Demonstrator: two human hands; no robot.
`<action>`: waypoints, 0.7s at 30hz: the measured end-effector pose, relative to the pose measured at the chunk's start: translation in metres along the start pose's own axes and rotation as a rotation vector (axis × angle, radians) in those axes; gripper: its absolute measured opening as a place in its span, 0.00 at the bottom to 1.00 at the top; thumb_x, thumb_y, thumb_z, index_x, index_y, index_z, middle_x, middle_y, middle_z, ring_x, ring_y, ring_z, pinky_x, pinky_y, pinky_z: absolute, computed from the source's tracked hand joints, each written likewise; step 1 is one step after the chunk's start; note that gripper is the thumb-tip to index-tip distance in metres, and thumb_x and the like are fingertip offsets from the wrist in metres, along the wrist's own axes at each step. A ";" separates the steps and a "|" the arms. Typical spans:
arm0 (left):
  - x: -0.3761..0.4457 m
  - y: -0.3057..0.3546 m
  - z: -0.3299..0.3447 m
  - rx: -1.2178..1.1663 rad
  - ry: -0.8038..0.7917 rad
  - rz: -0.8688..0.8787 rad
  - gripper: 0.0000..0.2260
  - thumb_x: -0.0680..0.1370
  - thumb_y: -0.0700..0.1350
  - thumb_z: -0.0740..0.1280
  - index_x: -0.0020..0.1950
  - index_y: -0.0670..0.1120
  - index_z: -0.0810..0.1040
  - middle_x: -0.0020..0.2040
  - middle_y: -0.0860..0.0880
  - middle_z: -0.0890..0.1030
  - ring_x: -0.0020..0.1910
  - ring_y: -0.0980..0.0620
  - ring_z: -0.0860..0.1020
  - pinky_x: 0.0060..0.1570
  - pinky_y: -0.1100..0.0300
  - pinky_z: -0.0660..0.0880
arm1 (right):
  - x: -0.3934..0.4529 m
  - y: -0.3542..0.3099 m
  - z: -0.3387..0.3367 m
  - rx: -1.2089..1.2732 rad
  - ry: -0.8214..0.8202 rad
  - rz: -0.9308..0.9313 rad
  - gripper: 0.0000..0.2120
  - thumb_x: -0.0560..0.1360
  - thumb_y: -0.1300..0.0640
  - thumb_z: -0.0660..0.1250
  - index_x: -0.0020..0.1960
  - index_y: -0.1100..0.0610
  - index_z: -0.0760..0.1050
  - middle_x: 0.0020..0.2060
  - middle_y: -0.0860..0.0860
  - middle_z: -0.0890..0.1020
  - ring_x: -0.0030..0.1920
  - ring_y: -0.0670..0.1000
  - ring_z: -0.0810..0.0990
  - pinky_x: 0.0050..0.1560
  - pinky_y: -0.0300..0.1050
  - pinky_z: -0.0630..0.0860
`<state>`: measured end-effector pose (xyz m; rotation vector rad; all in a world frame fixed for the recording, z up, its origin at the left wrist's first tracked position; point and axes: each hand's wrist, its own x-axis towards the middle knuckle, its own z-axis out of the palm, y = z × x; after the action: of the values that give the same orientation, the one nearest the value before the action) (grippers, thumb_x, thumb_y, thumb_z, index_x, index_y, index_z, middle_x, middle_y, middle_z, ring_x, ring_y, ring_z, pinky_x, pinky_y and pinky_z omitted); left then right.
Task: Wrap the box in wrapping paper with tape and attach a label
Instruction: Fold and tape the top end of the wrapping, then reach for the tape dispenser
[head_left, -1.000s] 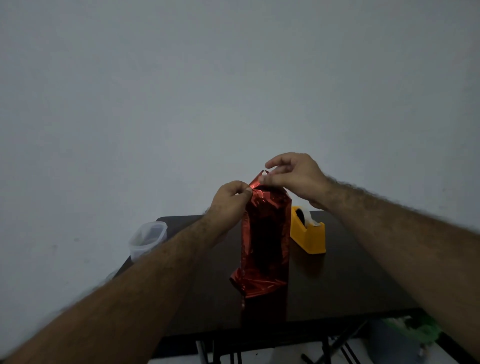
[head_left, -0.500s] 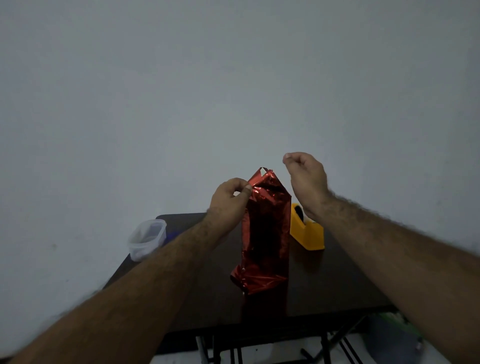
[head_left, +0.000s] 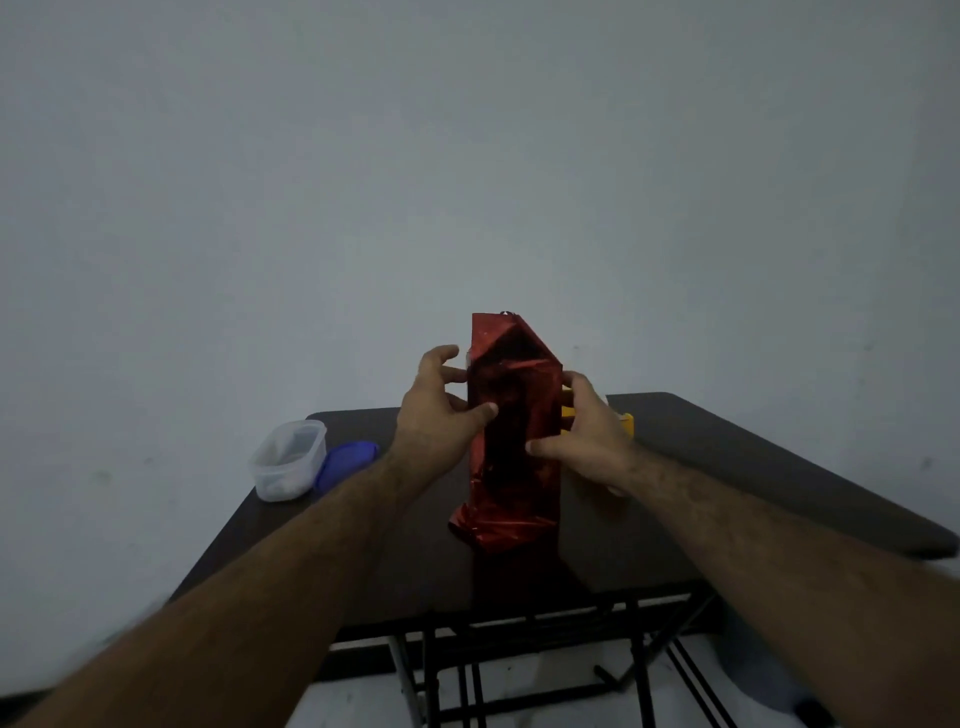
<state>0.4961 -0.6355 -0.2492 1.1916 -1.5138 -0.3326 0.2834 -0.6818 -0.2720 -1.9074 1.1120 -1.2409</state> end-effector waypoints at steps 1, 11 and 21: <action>0.001 -0.002 0.000 0.006 0.007 -0.005 0.37 0.74 0.42 0.79 0.77 0.55 0.64 0.62 0.56 0.79 0.46 0.55 0.83 0.52 0.45 0.84 | 0.001 0.002 0.004 0.022 0.001 -0.005 0.44 0.69 0.67 0.81 0.77 0.50 0.62 0.61 0.44 0.76 0.66 0.51 0.79 0.50 0.37 0.81; 0.006 -0.027 -0.012 0.077 0.096 -0.041 0.38 0.73 0.43 0.80 0.75 0.59 0.63 0.56 0.61 0.78 0.51 0.60 0.81 0.57 0.42 0.82 | 0.012 0.021 0.018 -0.062 0.019 -0.030 0.49 0.62 0.49 0.87 0.77 0.50 0.67 0.70 0.47 0.76 0.69 0.52 0.77 0.65 0.57 0.81; -0.056 -0.007 0.033 0.500 0.067 0.731 0.08 0.79 0.46 0.72 0.57 0.48 0.78 0.53 0.50 0.80 0.52 0.49 0.76 0.52 0.50 0.72 | -0.002 0.068 -0.060 -0.366 0.308 -0.090 0.29 0.65 0.46 0.85 0.61 0.54 0.81 0.51 0.46 0.84 0.50 0.48 0.83 0.53 0.44 0.81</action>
<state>0.4639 -0.6064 -0.2979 0.9111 -1.9125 0.5980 0.2057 -0.7144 -0.3054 -2.0954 1.5141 -1.5015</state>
